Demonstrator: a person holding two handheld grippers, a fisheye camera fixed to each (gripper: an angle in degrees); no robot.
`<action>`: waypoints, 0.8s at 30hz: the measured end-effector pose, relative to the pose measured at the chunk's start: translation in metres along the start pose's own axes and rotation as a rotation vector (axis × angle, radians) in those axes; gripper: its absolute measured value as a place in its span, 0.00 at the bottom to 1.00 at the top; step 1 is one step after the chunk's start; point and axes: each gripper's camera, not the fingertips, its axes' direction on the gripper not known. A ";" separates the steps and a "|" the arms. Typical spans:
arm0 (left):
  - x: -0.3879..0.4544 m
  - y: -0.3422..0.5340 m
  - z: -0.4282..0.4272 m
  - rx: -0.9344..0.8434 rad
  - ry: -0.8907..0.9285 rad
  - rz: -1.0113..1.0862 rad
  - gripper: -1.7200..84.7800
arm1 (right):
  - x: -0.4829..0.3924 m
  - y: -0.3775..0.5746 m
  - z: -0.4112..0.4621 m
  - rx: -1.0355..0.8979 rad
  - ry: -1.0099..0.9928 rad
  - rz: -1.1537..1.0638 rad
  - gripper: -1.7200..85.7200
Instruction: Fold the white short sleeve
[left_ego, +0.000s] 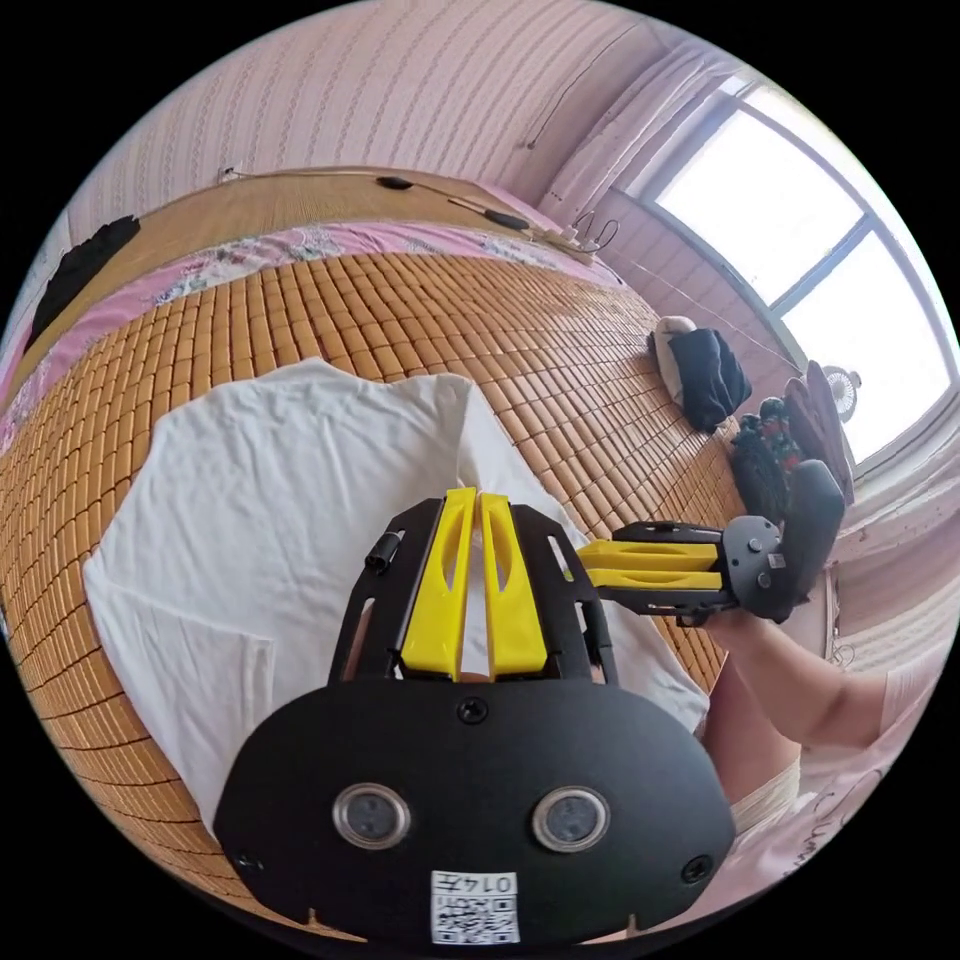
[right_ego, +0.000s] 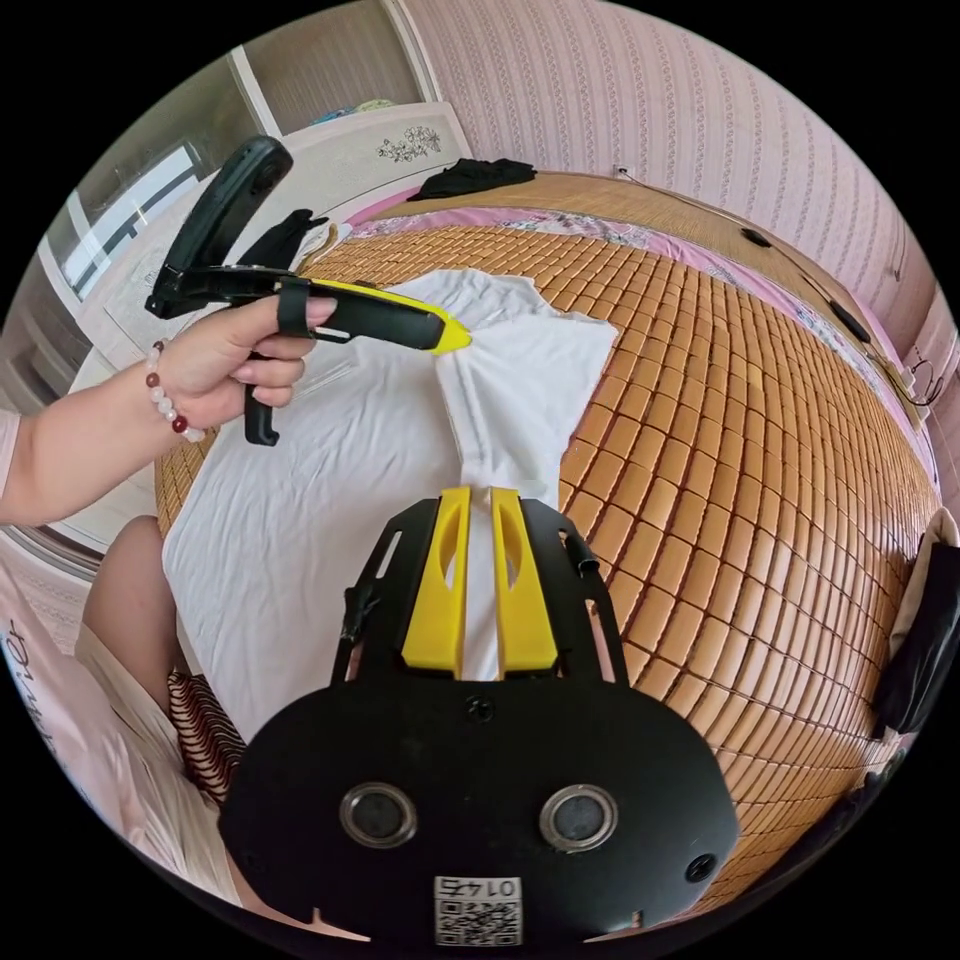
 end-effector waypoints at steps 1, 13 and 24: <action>-0.005 0.004 -0.005 0.013 -0.025 -0.005 0.01 | -0.002 -0.001 0.005 -0.013 -0.005 -0.005 0.06; -0.060 0.024 0.022 -0.111 0.027 -0.130 0.01 | -0.006 -0.015 0.017 -0.026 0.023 0.002 0.05; -0.091 0.020 0.004 -0.093 0.055 -0.150 0.02 | -0.027 -0.049 0.057 -0.152 0.041 -0.106 0.07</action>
